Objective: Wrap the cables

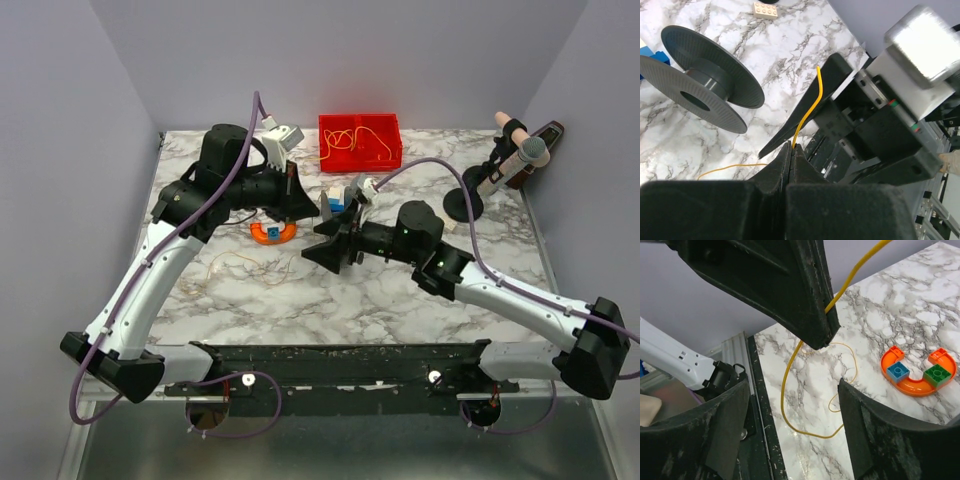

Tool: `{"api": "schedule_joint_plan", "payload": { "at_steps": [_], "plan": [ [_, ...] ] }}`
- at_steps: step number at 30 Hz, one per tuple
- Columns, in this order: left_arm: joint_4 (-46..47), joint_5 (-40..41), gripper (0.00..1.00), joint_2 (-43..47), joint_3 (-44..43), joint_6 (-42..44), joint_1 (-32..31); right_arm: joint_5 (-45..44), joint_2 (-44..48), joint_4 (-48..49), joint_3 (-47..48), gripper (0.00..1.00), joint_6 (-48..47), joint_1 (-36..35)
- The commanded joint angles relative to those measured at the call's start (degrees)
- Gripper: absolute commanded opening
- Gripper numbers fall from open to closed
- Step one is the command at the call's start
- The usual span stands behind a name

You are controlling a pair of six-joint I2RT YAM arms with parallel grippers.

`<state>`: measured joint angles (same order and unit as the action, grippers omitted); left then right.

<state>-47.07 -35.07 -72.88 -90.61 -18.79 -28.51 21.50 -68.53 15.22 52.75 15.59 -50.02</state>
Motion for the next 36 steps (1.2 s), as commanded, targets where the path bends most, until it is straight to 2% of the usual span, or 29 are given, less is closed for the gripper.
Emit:
{"api": "schedule_joint_plan", "payload": {
  "at_steps": [1,2,4,8,12,13,14,15,16,17,19,24,28,32,34,36],
  "plan": [
    [-1.01,-2.72,0.0,1.16,-1.06,-2.31,0.21,-3.22,-3.18,8.84,-1.33,0.75,2.68,-1.4],
    [-1.01,-2.9,0.0,1.34,-1.15,-2.39,0.21,-3.04,-3.62,9.55,-1.42,0.71,3.12,-1.48],
    [-1.1,-2.9,0.0,1.69,-1.41,-2.75,0.74,-2.25,-4.15,10.43,-1.77,0.56,4.09,-1.4],
    [-1.45,-0.8,0.0,2.22,-2.2,-2.4,1.97,-2.33,-1.7,9.75,-3.53,0.03,6.46,-1.48],
    [-1.36,1.76,0.0,2.92,-1.86,-1.26,2.06,-2.43,4.09,0.63,-2.57,0.01,7.96,-1.48],
    [-1.36,2.02,0.09,3.01,-1.59,-0.64,2.06,-2.42,5.59,-2.36,-1.78,0.01,7.87,-1.48],
    [-1.01,2.46,0.3,3.27,-1.24,0.32,2.06,-2.16,6.91,-6.22,-0.38,0.01,7.7,-1.48],
    [-0.83,3.07,0.45,3.45,-1.06,1.55,2.14,-1.73,8.31,-9.91,0.76,0.01,7.35,-1.48],
    [-0.48,3.6,0.57,3.62,-0.71,3.65,2.06,-1.37,9.46,-13.26,1.64,0.01,6.74,-1.48],
    [-0.31,4.74,0.63,3.71,-0.45,6.37,2.06,-0.76,10.86,-18.16,2.87,0.01,6.21,-1.48],
    [0.48,7.72,0.65,3.89,0.34,11.81,2.14,-0.06,13.33,-26.6,5.59,0.01,5.07,-1.4],
    [3.03,8.87,0.69,4.06,4.82,29.03,2.23,-0.31,18.69,-49.19,16.92,0.01,1.72,-1.4],
    [6.1,8.26,0.69,3.01,9.39,41.25,2.32,-3.11,20.98,-65.63,31.58,0.01,0.4,-1.4],
    [6.99,6.77,0.71,0.47,8.7,53.13,2.32,-12.51,16.0,-84.87,53.45,0.01,-0.82,-1.4],
    [7.78,7.29,0.71,-1.29,7.21,55.6,2.32,-14.28,11.25,-91.66,62.96,0.01,-2.75,-1.4],
    [8.31,6.95,0.71,-3.05,5.45,57.19,2.23,-12.81,6.5,-94.32,68.34,0.01,-4.51,-1.31]
  ]
}}
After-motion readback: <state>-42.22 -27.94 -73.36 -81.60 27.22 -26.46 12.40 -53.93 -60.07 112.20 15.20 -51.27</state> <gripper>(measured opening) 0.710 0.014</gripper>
